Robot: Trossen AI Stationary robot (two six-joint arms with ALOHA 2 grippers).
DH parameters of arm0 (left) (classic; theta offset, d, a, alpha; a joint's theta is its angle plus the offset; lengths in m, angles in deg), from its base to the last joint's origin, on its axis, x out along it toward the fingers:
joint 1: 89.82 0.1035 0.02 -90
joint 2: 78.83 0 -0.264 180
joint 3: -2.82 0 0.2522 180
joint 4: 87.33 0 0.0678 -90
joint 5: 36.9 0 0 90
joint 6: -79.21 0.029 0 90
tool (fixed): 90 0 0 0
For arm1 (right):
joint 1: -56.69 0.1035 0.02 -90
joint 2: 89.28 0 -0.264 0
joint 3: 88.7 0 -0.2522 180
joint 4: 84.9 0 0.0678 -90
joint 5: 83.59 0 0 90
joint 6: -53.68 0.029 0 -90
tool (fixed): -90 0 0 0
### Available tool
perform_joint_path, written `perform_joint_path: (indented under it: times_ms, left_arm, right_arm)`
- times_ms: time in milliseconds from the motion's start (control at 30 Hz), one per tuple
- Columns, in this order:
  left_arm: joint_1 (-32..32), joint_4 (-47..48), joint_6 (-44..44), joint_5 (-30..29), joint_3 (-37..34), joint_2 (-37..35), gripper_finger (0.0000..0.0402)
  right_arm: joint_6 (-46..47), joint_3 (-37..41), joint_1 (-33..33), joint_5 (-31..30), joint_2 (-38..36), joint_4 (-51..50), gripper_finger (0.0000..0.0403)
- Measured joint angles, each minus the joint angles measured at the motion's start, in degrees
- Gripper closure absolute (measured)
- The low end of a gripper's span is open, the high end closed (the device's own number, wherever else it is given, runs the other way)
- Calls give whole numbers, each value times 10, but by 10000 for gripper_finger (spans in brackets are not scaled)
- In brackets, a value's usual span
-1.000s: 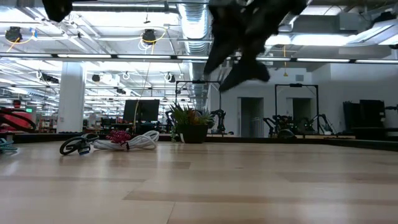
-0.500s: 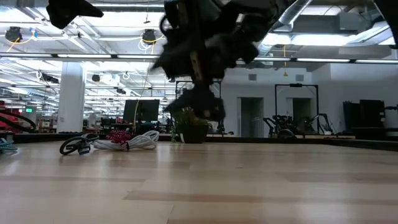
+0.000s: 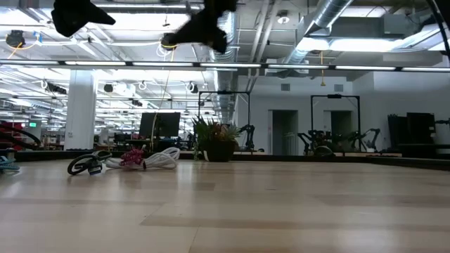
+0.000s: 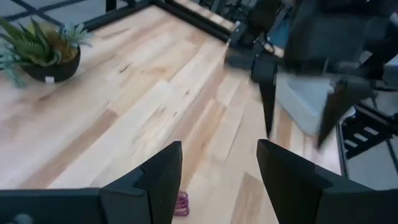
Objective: Pick and place USB-C Cables
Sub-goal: Put the black charger cable into the white bin
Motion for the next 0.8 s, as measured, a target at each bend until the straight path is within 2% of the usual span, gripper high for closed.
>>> perform_joint_path:
  times_ms: [67, 167, 433, 533, 733, 800]
  left_arm:
    - [2, -2, -2, 0, 0, -1, 205]
    - [2, -1, -9, 0, 0, 0, 205]
    - [2, 1, -20, 2, 0, 0, 205]
    - [2, 1, -19, 0, 0, 3, 205]
    - [2, 1, -4, -5, 0, 17, 184]
    - [2, 1, -4, -6, 0, 22, 173]
  right_arm:
    - [-26, -29, 7, -79, -4, -68, 124]
    - [-20, -56, 12, -133, -16, -154, 124]
    - [68, -57, 31, -133, -4, -311, 124]
    - [75, -48, 39, -144, 6, -309, 124]
    - [75, -28, 56, -247, 5, -255, 124]
    - [82, -28, 56, -257, 5, -242, 124]
